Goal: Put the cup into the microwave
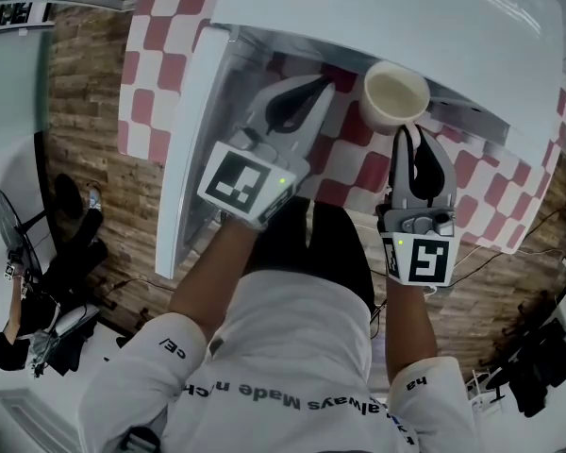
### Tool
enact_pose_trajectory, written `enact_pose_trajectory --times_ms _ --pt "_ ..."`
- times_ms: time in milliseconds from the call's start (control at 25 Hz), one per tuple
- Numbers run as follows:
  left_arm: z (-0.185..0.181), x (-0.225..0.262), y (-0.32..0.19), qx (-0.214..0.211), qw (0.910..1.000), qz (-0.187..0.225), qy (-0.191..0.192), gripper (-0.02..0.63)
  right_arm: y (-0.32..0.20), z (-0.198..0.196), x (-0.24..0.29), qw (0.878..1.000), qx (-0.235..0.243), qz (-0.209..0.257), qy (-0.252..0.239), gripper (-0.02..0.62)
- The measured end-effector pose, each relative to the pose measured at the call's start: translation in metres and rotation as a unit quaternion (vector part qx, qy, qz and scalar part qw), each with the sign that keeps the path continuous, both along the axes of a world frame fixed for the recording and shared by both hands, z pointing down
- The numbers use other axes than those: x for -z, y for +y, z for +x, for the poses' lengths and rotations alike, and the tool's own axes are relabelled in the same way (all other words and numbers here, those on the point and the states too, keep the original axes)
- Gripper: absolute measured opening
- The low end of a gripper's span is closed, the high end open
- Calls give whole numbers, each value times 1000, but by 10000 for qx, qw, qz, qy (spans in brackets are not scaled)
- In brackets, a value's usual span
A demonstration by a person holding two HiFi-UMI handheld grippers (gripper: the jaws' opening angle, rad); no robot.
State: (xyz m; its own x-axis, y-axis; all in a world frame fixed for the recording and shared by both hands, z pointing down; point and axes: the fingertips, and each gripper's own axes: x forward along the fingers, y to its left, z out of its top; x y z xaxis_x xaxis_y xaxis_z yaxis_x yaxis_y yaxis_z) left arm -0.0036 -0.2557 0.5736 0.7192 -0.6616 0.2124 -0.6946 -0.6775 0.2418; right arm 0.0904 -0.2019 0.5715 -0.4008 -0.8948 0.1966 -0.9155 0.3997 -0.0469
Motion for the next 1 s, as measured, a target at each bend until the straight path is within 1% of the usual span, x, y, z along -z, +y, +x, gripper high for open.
enact_pose_trajectory --times_ms 120,360,600,760,1000 --pt "-1 -9 -10 44 10000 -8 -61 3 -13 -2 -6 9999 -61 101 47 41" --pt "1 -22 -32 180 9997 29 -149 3 -42 -4 -18 9996 -145 232 -31 41" --pt "6 -26 -51 342 9988 294 -170 5 -66 -9 -28 9992 -194 352 32 41" --pt "1 -38 -60 481 9981 270 -279 5 -80 -9 -35 9991 -255 333 -17 41" --pt "9 -41 -75 554 9973 409 -250 5 -96 -8 -39 9986 -293 441 -35 41"
